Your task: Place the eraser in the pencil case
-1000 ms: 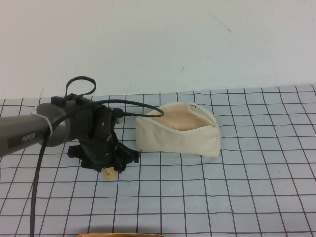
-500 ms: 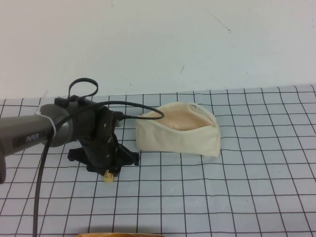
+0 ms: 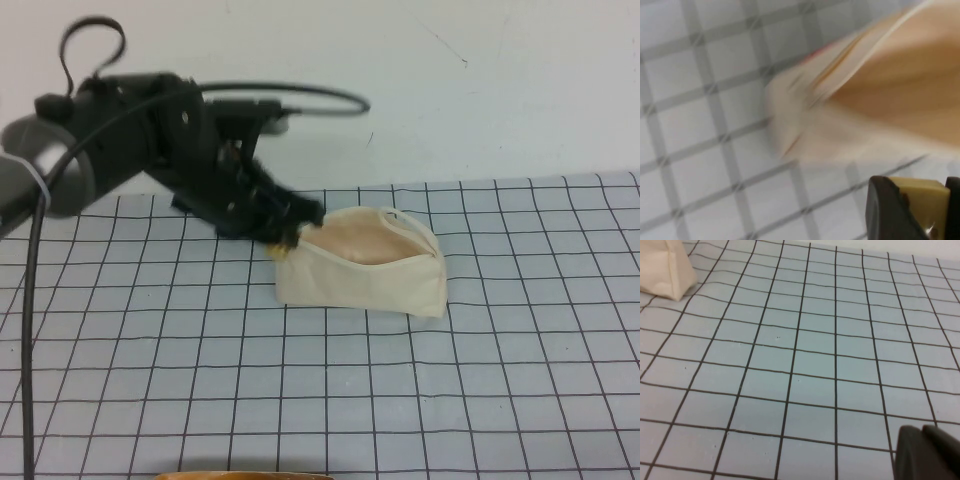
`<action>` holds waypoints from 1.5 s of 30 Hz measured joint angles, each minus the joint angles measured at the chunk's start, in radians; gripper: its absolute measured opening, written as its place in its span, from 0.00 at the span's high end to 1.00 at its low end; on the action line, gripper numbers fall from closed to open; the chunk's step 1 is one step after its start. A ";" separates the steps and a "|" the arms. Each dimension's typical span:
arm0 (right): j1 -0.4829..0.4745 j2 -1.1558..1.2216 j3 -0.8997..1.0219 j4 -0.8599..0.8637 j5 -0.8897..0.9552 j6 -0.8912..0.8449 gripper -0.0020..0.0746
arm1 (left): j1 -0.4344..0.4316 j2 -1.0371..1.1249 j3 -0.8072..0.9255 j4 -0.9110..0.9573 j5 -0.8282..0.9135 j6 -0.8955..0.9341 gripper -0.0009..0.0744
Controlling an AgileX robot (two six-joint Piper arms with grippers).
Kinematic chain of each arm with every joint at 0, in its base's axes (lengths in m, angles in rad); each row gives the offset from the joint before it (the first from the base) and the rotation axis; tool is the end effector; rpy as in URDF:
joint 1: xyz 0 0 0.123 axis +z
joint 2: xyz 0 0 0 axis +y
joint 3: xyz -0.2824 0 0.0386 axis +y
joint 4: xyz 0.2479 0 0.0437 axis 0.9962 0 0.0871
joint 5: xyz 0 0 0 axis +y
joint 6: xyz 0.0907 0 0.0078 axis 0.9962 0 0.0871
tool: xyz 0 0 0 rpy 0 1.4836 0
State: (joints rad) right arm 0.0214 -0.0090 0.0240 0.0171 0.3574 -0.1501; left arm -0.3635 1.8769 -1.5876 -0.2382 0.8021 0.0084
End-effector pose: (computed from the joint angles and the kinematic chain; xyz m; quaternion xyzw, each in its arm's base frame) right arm 0.0531 0.0017 0.1733 -0.0639 0.7978 -0.0314 0.5986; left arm 0.3881 -0.1642 0.2767 0.1218 0.9472 -0.1525 0.2546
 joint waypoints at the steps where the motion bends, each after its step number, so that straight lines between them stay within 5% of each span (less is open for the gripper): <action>1: 0.000 0.000 0.000 0.000 0.000 0.000 0.98 | 0.000 -0.005 -0.016 -0.049 -0.020 0.039 0.74; 14: 0.000 0.000 0.000 0.000 0.000 0.000 0.98 | -0.055 0.087 -0.031 -0.296 -0.281 0.327 0.74; 23: 0.000 0.000 0.000 0.000 0.000 0.000 0.98 | -0.058 0.115 -0.031 -0.330 -0.345 0.356 0.35; 26: 0.000 0.000 0.000 0.000 0.000 0.000 0.98 | -0.049 0.077 -0.031 -0.314 -0.318 0.360 0.46; 29: 0.000 0.000 0.000 0.000 0.000 0.000 0.98 | -0.041 0.005 -0.031 -0.234 -0.238 0.391 0.76; 32: 0.000 0.000 0.000 0.000 0.000 0.000 0.98 | -0.041 -0.144 0.054 -0.158 -0.177 0.434 0.95; 45: 0.000 0.000 0.000 0.000 0.000 0.000 0.98 | -0.041 -0.785 0.681 -0.204 -0.346 0.438 0.99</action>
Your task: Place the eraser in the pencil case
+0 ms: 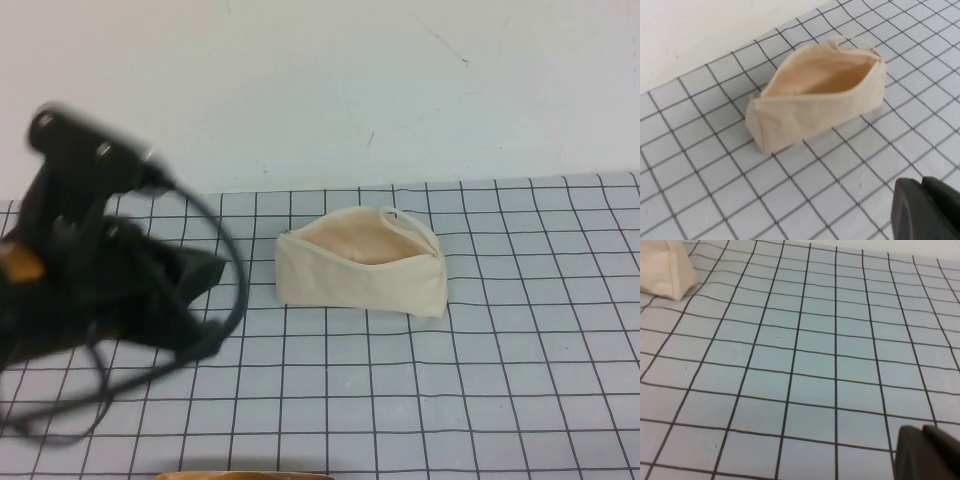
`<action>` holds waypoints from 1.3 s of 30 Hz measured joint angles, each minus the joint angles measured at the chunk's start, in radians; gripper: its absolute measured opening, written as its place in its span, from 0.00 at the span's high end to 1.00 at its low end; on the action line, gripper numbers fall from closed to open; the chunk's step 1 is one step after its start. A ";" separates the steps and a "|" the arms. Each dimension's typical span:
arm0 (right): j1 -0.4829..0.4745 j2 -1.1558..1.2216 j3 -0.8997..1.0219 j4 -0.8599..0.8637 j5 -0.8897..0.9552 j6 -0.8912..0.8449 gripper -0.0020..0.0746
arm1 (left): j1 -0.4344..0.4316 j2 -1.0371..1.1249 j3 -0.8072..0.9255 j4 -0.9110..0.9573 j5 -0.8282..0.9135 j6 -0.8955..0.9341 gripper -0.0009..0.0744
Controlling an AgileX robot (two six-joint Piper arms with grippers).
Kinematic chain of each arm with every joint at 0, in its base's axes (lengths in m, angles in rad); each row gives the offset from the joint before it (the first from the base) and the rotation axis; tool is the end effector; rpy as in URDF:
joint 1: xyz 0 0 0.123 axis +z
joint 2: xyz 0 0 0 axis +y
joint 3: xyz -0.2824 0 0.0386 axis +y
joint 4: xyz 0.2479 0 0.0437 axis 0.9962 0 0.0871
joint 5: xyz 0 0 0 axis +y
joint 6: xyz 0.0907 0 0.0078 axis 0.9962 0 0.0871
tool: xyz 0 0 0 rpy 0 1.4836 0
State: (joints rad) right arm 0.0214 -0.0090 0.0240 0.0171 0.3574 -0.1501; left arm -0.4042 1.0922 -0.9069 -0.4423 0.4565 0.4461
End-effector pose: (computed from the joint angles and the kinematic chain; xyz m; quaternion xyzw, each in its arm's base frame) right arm 0.0531 0.0017 0.1733 -0.0639 0.7978 -0.0314 0.5986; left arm 0.2080 -0.1077 0.3445 0.2377 0.8281 -0.1703 0.4783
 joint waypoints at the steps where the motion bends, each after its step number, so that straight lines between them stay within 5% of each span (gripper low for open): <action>1: 0.000 0.000 0.000 0.000 0.000 0.000 0.98 | 0.006 -0.040 0.028 0.003 0.008 0.000 0.99; 9: 0.000 0.000 0.000 0.000 0.000 0.000 0.98 | 0.099 -0.345 0.235 0.055 0.040 -0.028 0.99; 15: 0.000 0.000 0.000 0.000 0.000 0.000 0.98 | 0.144 -0.592 0.488 0.086 -0.112 -0.071 0.99; 25: 0.000 0.000 0.000 0.000 0.000 -0.015 0.98 | 0.266 -1.072 0.761 0.379 -0.069 -0.504 0.99; 39: 0.000 0.000 0.000 0.000 0.000 -0.015 0.98 | 0.357 -1.102 0.920 0.388 -0.092 -0.519 0.99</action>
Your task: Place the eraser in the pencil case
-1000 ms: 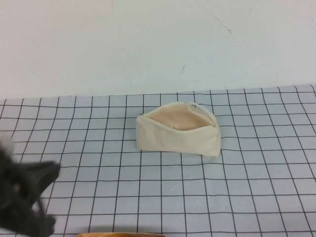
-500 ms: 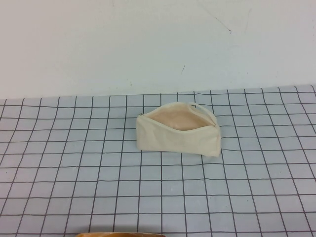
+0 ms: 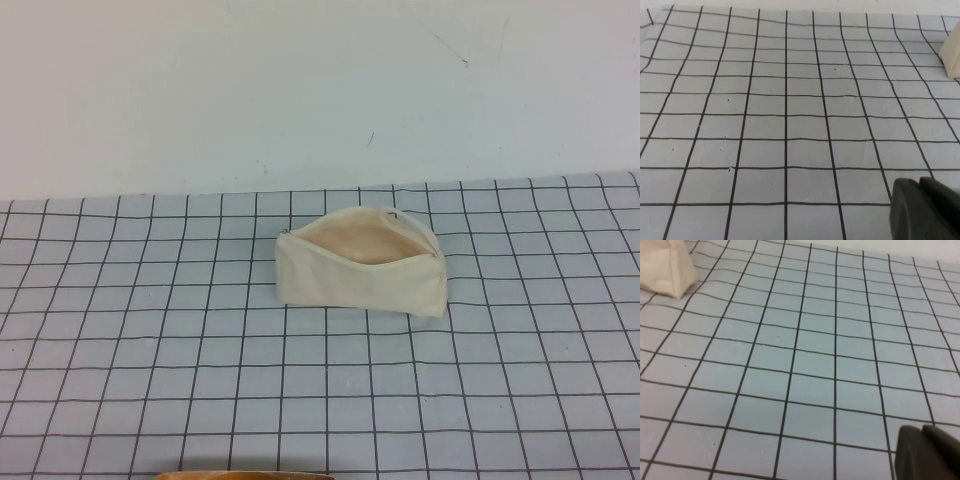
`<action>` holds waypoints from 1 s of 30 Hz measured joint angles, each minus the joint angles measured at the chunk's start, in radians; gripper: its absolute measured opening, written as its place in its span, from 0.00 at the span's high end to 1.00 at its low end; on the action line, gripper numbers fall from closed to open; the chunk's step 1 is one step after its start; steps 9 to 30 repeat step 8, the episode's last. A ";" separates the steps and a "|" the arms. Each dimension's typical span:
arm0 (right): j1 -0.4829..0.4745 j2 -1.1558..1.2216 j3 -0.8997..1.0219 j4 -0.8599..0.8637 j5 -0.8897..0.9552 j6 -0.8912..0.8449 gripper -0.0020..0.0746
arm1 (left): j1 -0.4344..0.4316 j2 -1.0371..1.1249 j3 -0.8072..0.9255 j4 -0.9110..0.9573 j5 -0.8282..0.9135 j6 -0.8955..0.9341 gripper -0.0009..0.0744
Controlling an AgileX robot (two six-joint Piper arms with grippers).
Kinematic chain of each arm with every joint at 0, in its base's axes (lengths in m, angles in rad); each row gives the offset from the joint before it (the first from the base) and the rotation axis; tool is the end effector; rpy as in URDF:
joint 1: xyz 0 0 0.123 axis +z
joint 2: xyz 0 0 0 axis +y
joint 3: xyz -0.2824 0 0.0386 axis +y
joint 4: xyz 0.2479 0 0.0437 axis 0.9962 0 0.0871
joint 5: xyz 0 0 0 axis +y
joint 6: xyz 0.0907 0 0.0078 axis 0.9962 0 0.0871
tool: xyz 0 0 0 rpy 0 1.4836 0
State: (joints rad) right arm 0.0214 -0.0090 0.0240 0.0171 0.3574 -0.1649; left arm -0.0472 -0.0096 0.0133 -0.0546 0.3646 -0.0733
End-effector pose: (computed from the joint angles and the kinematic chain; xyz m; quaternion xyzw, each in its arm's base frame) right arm 0.0531 0.0017 0.1733 -0.0699 0.7974 -0.0358 0.5984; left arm 0.0526 -0.0043 0.1763 -0.0250 0.7986 -0.0592 0.5984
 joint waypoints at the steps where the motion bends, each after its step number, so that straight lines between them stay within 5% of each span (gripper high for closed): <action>1: 0.000 0.000 0.000 0.000 0.000 0.000 0.98 | 0.000 -0.001 0.002 0.000 -0.006 0.002 0.99; 30: 0.000 0.000 0.000 0.000 0.000 0.000 0.98 | 0.000 -0.001 0.002 0.000 -0.013 0.006 0.99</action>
